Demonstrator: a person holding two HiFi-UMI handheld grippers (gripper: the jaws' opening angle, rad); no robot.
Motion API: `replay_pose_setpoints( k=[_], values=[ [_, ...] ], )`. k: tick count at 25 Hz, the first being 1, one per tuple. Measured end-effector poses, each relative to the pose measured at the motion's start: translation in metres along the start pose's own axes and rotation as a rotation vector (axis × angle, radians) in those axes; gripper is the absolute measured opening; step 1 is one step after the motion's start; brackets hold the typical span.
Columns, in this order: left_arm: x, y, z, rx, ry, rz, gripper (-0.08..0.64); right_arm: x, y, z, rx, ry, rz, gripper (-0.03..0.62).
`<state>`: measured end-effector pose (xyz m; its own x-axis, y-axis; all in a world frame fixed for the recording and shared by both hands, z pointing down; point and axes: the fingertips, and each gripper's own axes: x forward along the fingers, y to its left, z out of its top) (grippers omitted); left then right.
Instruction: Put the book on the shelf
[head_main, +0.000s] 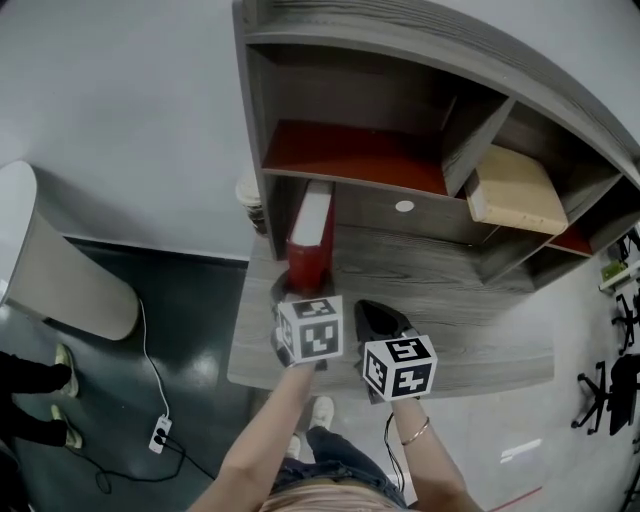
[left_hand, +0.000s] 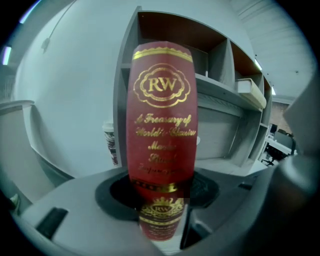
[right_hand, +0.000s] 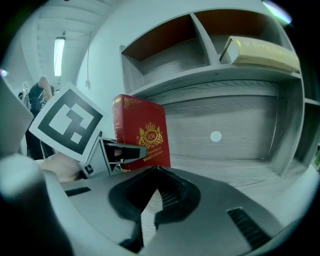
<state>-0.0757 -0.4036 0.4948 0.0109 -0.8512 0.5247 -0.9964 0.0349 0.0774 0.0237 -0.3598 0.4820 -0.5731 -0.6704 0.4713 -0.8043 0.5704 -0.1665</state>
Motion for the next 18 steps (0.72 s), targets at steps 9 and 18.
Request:
replay_pose_setpoints(
  k=[9, 18],
  values=[
    [0.031, 0.002, 0.017, 0.0, -0.03, 0.05, 0.229, 0.009, -0.016, -0.001, 0.004, 0.028, -0.001, 0.009],
    [0.052, 0.003, 0.027, 0.009, -0.055, 0.082, 0.229, 0.015, -0.025, -0.002, 0.006, 0.044, -0.002, 0.009]
  ],
)
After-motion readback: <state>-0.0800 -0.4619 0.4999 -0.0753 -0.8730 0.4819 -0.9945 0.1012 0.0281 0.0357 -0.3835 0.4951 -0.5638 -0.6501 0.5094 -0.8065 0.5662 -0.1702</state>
